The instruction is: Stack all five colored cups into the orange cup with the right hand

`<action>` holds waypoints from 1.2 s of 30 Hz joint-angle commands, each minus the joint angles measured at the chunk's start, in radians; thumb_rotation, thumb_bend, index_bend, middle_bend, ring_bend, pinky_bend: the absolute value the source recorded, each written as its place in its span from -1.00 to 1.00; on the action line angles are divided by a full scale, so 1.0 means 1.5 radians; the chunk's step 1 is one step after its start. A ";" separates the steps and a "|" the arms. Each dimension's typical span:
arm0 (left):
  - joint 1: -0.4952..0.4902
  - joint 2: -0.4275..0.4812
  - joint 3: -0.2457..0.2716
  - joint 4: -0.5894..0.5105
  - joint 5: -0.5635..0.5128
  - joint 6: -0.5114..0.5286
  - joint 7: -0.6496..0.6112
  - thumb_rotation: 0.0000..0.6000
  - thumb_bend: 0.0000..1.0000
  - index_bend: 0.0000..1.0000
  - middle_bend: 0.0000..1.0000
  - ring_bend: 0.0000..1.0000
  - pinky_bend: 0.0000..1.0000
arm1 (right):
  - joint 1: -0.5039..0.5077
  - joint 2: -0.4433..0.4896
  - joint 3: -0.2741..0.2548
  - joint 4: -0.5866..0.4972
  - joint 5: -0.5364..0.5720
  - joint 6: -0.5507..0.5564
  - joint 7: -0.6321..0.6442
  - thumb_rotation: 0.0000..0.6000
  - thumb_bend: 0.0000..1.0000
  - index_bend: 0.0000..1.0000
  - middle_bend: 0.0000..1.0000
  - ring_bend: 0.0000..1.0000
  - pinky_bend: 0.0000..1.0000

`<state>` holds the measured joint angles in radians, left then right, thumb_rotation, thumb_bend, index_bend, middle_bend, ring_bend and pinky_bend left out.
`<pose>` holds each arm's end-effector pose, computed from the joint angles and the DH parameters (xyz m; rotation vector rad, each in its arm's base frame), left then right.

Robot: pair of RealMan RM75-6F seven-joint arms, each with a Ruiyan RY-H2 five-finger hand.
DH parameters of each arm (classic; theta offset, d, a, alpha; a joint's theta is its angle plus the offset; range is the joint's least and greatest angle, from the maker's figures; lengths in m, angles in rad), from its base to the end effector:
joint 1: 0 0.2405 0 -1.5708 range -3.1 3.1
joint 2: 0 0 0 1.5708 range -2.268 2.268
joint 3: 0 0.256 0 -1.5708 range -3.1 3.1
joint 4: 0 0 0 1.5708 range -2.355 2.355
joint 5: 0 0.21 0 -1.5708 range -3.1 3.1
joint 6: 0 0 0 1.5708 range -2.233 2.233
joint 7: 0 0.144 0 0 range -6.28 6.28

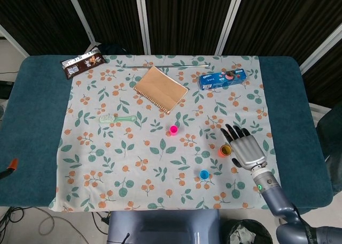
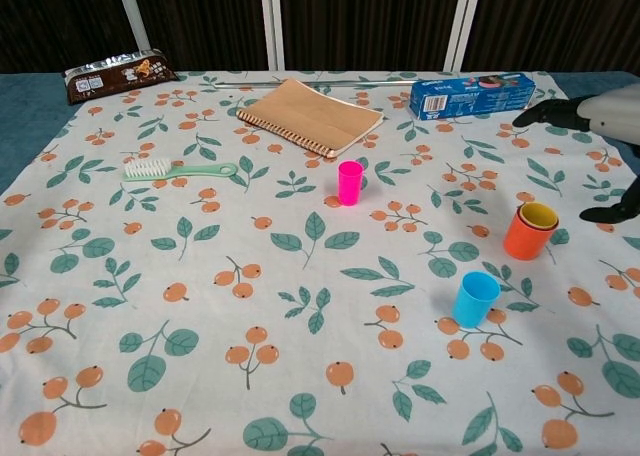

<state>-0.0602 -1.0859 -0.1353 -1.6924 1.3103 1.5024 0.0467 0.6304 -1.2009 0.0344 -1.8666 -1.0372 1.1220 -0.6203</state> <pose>-0.3188 0.1871 0.1858 -1.1600 -0.9271 -0.8634 -0.1896 -0.2885 0.0699 1.8470 -0.7939 0.6428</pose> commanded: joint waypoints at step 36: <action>0.000 -0.001 -0.003 -0.009 -0.016 -0.005 0.006 1.00 -0.46 -0.81 -1.00 -1.00 -0.49 | -0.110 -0.094 -0.065 0.028 -0.259 0.018 0.071 1.00 -0.12 -0.42 -1.00 -0.80 -0.62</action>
<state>-0.0598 -1.0870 -0.1403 -1.7065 1.2865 1.4952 0.0550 0.4622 -1.3364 -0.0681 -1.8305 -1.4321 1.1542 -0.5163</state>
